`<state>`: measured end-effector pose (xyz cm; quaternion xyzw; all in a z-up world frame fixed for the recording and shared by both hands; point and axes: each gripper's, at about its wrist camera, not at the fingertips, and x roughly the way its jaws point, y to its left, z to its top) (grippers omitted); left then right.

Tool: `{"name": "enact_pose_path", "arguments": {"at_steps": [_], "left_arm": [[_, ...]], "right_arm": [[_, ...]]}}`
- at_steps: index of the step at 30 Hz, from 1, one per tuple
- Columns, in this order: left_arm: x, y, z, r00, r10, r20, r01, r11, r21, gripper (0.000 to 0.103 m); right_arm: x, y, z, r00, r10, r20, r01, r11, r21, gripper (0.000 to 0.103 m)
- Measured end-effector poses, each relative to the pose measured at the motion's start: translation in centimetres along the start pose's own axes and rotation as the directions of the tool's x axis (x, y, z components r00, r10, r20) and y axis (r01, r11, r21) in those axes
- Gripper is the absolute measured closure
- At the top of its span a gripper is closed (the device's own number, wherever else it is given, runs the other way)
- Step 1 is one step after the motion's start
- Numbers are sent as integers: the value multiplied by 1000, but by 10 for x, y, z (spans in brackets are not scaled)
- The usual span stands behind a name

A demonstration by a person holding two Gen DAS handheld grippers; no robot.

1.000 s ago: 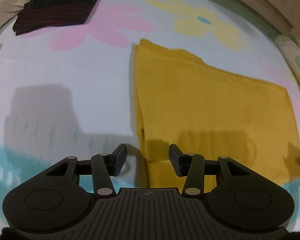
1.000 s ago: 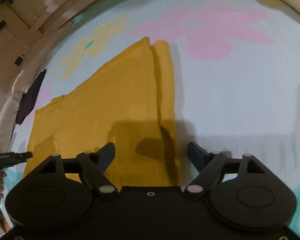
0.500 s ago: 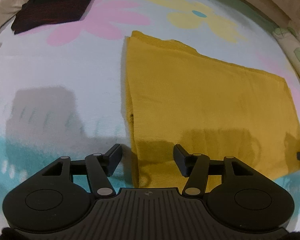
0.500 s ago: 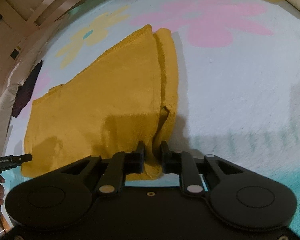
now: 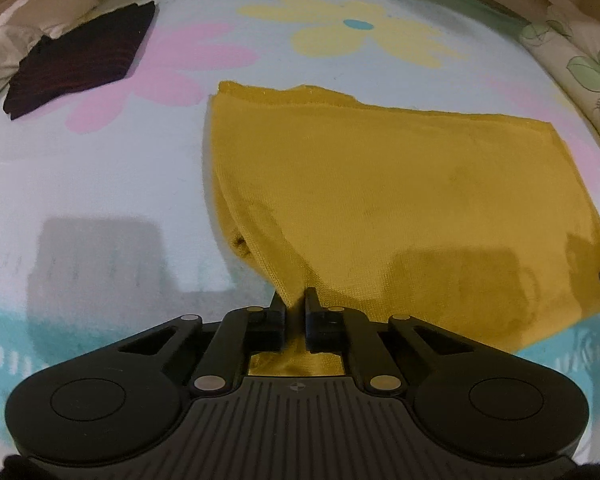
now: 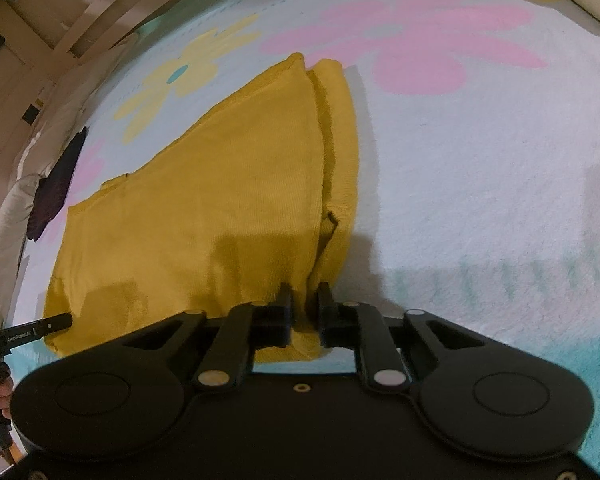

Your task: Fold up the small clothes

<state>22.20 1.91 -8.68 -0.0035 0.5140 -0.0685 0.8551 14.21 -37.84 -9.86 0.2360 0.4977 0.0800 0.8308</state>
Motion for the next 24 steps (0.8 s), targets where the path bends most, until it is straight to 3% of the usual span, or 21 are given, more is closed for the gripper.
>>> {"name": "enact_pose_path", "arguments": {"at_steps": [5,9,12,15,16,17,18,19,20,22,24], "left_arm": [[-14,10,5,1000,-15,18,16,1000,-16,96],[-11,14,3,999,-46,-20,46,999,-21,95],[-4,9,1,998,14,-69,-13,1000,16,92],[-15,2,7,997,46,-62,-44,998,41,92],[-21,-1,9,997,61,-39,-59,997,46,92],[-27,-3,12,997,72,-8,-72,996,46,92],[-32,-4,16,996,84,24,-85,995,43,90],[-37,-7,21,994,91,64,-93,995,33,89],[-41,-8,25,992,86,94,-89,996,25,87],[-42,-12,32,989,63,132,-64,998,8,77],[-38,-18,38,990,34,136,-34,999,-3,77]], "right_arm": [[-13,1,0,999,38,6,-38,999,27,88],[-23,-3,-2,998,60,14,-61,997,52,90],[-18,-10,-3,1000,23,-17,-22,997,75,83],[-15,-15,-4,999,20,-32,-16,995,103,77],[-18,-15,-2,1000,22,-17,-20,994,103,66],[-21,-14,1,1000,24,2,-24,995,100,49],[-25,-12,4,999,30,28,-33,995,92,40],[-28,-9,7,997,43,58,-48,995,86,18],[-30,-8,9,995,53,88,-61,995,84,12],[-29,-4,16,988,76,135,-87,993,77,13],[-23,-1,24,985,87,151,-100,992,80,11]]}}
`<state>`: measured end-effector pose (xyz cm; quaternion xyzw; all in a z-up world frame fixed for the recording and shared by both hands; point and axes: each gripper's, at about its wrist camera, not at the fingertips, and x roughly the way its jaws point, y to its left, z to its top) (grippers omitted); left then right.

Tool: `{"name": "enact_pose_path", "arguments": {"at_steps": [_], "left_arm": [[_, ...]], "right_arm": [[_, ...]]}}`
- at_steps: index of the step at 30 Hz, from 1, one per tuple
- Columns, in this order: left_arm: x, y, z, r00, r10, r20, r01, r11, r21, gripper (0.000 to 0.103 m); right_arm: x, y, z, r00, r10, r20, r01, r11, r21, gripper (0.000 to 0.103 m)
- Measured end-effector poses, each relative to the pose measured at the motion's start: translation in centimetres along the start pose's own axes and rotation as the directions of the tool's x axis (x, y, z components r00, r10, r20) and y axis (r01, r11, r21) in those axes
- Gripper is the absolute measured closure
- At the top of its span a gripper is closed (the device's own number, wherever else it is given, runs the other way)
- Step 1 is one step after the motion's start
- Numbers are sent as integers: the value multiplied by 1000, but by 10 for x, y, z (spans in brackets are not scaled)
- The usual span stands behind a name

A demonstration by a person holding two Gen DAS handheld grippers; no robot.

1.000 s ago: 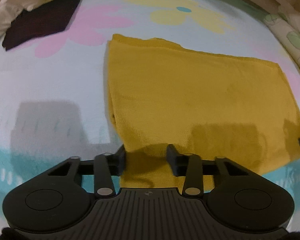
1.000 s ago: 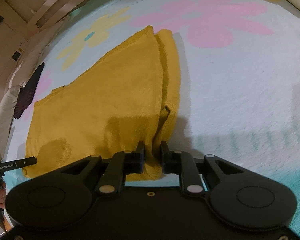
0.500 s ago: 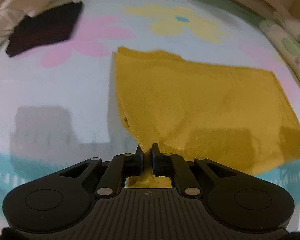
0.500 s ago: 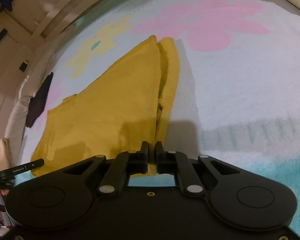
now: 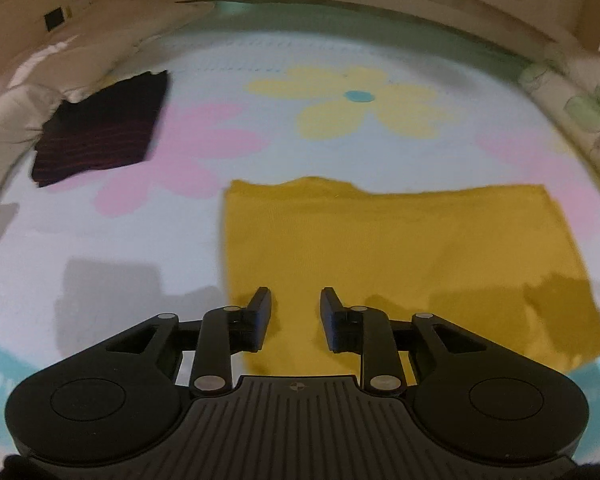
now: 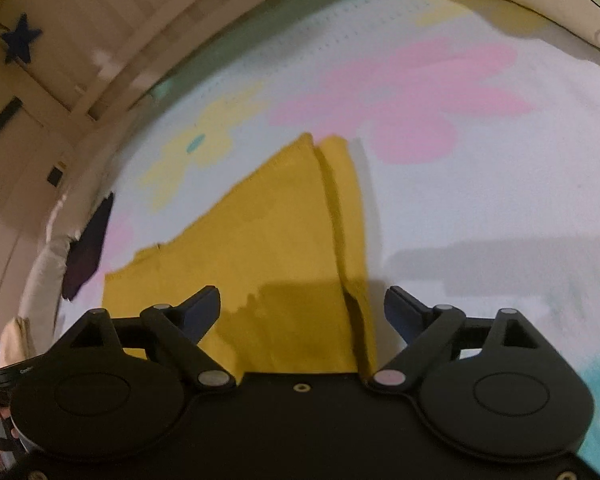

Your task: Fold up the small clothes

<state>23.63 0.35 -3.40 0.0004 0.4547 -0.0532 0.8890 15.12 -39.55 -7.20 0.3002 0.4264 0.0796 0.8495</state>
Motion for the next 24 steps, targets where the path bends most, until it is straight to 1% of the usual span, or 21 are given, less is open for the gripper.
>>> {"name": "enact_pose_path", "arguments": {"at_steps": [2,6,8,11,14,16,17,18,19,20,22,24], "left_arm": [[11,-7,3,999,-30,-17,30,1000,-5,77],[39,-25,2,994,-80,-74,79,997,-21,77],[49,-32,1,991,-101,-85,99,995,-35,77],[63,-42,2,988,-114,-102,110,993,-46,76],[74,-48,5,987,-126,-98,120,991,-63,75],[79,-52,5,989,-113,-94,107,992,-71,73],[81,-55,6,990,-108,-86,102,992,-69,69],[83,-57,6,992,-105,-77,100,993,-63,64],[84,-61,7,992,-102,-72,98,994,-56,59],[85,-65,8,993,-98,-68,94,994,-51,56],[88,-74,10,994,-86,-63,84,996,-36,45],[92,-85,13,996,-48,-76,48,999,0,43]], "right_arm": [[12,-1,5,1000,14,-3,-14,1000,6,10],[33,-6,13,1000,13,-24,-13,1000,14,9],[44,-9,16,999,31,-41,-30,999,26,6],[56,-12,20,995,68,-68,-65,997,35,0],[65,-11,24,991,111,-75,-110,994,25,0],[71,-10,27,987,141,-78,-139,990,31,0],[74,-11,29,983,163,-83,-161,986,38,0],[76,-12,29,980,179,-87,-176,983,47,0],[77,-13,29,979,183,-86,-178,982,59,0],[77,-13,30,979,186,-89,-181,982,63,0],[76,-12,33,974,191,-118,-187,981,49,0],[74,-14,34,971,195,-137,-189,980,54,0]]}}
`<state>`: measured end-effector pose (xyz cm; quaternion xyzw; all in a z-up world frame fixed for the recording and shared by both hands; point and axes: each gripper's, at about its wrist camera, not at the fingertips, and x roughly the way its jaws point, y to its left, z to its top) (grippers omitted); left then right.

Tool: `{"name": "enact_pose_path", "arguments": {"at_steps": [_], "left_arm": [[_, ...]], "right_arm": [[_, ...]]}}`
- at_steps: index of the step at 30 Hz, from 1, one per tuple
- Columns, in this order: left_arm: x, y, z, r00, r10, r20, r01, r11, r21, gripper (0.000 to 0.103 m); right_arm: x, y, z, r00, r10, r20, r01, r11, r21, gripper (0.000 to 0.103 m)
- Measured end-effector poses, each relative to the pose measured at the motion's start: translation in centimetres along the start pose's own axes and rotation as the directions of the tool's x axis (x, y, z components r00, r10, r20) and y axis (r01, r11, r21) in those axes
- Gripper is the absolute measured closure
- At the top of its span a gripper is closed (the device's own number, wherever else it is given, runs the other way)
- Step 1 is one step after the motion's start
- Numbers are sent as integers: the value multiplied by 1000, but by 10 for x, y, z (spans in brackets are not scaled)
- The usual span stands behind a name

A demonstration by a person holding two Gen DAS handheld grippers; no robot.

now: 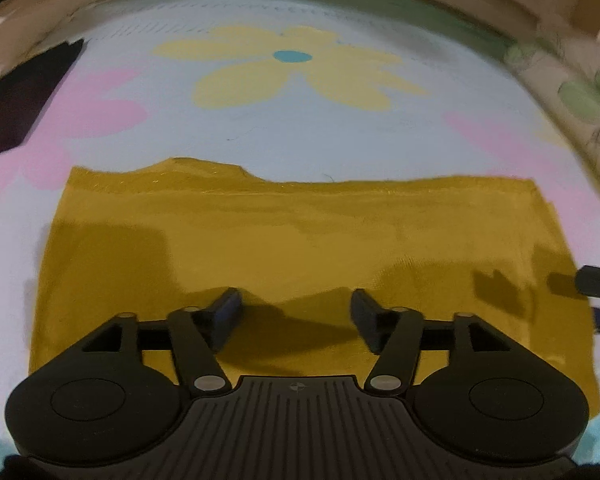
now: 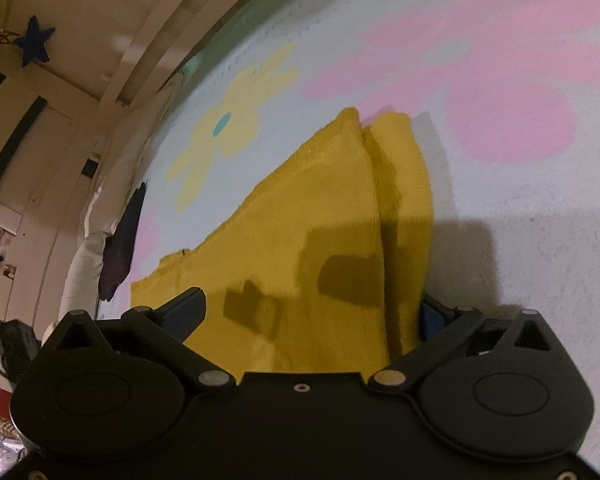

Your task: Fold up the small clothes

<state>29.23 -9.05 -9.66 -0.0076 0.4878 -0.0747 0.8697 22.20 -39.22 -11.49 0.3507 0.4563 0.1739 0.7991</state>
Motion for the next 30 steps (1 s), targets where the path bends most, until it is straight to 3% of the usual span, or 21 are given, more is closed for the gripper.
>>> {"name": "enact_pose_path", "arguments": {"at_steps": [2,6,9,11,15,19,23,27,30], "left_arm": [[2,-13,1,999,46,4,-47,997,61,43],[7,-24,2,999,30,16,-31,996,84,43],[10,-24,3,999,43,13,-44,997,65,41],[11,-27,4,999,53,10,-53,996,77,41],[6,-21,12,1000,19,-8,-19,998,66,44],[-12,9,24,997,-54,-50,48,992,-113,45],[-41,38,26,997,-50,-63,35,975,-220,45],[-64,59,18,994,-65,-90,45,976,-215,45],[-81,73,12,997,-21,-71,7,982,-188,45]], "right_arm": [[0,-1,3,999,4,-34,-4,1000,-4,0],[0,0,3,998,15,-53,-17,999,-44,4],[-3,2,2,997,-51,-52,46,996,-82,37],[-5,0,4,995,-79,-63,74,994,-75,75],[-3,-4,1,994,-90,-66,86,994,-60,74],[-9,5,3,994,-101,-52,97,992,-75,75],[-14,17,6,991,-130,-40,126,988,-87,75],[-9,30,4,979,-200,-47,194,974,-115,75],[-7,40,2,970,-239,-46,232,965,-121,75]]}}
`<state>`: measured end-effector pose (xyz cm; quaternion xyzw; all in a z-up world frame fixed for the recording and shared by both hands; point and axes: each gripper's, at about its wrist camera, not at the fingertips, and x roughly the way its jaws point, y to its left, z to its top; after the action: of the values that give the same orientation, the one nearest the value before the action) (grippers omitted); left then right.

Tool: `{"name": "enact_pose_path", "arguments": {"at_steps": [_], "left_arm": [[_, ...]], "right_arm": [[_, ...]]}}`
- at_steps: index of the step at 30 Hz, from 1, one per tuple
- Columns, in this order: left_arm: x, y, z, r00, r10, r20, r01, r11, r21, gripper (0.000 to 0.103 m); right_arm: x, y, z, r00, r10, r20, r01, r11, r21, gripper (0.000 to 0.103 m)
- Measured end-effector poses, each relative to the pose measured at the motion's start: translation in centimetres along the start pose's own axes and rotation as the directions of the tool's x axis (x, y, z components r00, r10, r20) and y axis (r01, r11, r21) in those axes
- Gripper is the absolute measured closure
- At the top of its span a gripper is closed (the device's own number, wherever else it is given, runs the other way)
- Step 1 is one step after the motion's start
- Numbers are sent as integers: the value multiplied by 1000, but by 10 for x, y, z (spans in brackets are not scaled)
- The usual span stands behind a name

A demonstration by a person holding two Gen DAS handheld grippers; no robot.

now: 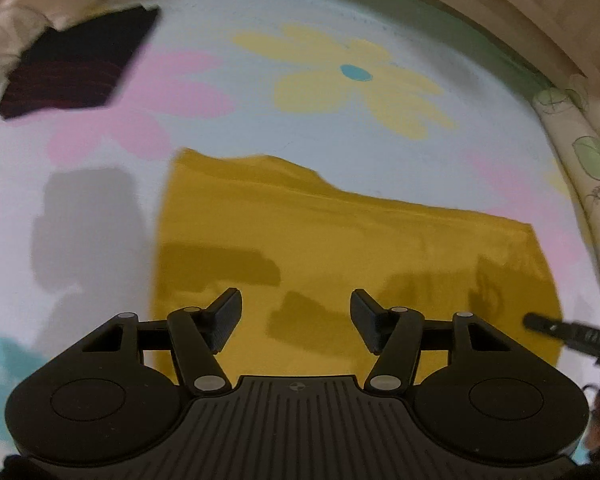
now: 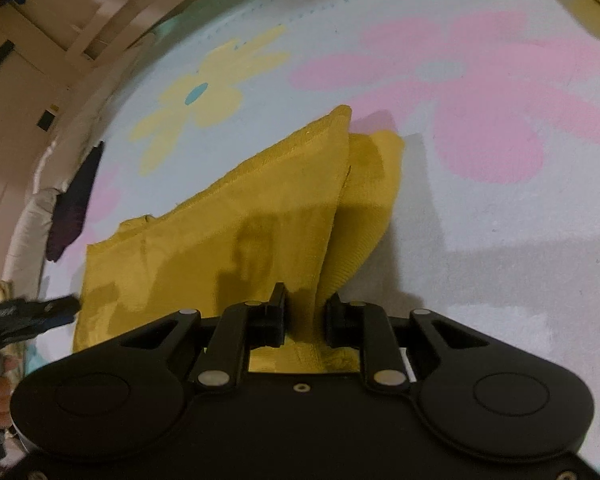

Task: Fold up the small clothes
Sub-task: 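Grasp the side edge with the right tool, fold it over, release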

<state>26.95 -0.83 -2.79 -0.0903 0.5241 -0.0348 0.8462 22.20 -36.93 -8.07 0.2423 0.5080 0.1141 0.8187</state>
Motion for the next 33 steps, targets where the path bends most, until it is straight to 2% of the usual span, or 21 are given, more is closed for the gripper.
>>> {"name": "enact_pose_path", "arguments": {"at_steps": [5,9,12,15,18,20,21,24,28,31,33], "left_arm": [[-3,27,6,997,77,26,-78,997,24,44],[1,53,13,1000,19,-11,-19,1000,-3,44],[2,66,17,1000,-4,8,5,1000,-28,44],[-1,76,19,999,-10,41,10,1000,-12,44],[-3,85,19,997,17,72,-18,1000,11,44],[-5,93,19,997,23,76,-24,1000,11,44],[-4,98,20,997,25,75,-25,1000,4,44],[-2,109,21,997,33,69,-32,999,-12,44],[-1,119,23,998,-20,67,22,999,-36,44],[-3,115,24,995,-68,70,72,997,-43,44],[-2,107,24,993,-94,74,97,995,-36,44]], "right_arm": [[-2,31,2,1000,-22,12,22,999,-31,75],[3,70,0,1000,-26,9,27,996,-88,75],[12,99,-3,1000,-29,-2,28,991,-129,75],[26,128,-8,1000,-21,-16,18,986,-164,75],[40,157,-14,999,-13,-31,7,979,-205,75],[49,176,-18,999,17,-45,-27,975,-219,89],[54,183,-20,998,41,-56,-52,974,-220,92],[64,209,-24,994,81,-74,-97,964,-246,92],[69,226,-29,999,41,-35,-50,951,-306,84],[59,224,-32,999,-40,36,50,938,-343,83],[50,218,-36,996,-70,59,87,930,-357,82]]}}
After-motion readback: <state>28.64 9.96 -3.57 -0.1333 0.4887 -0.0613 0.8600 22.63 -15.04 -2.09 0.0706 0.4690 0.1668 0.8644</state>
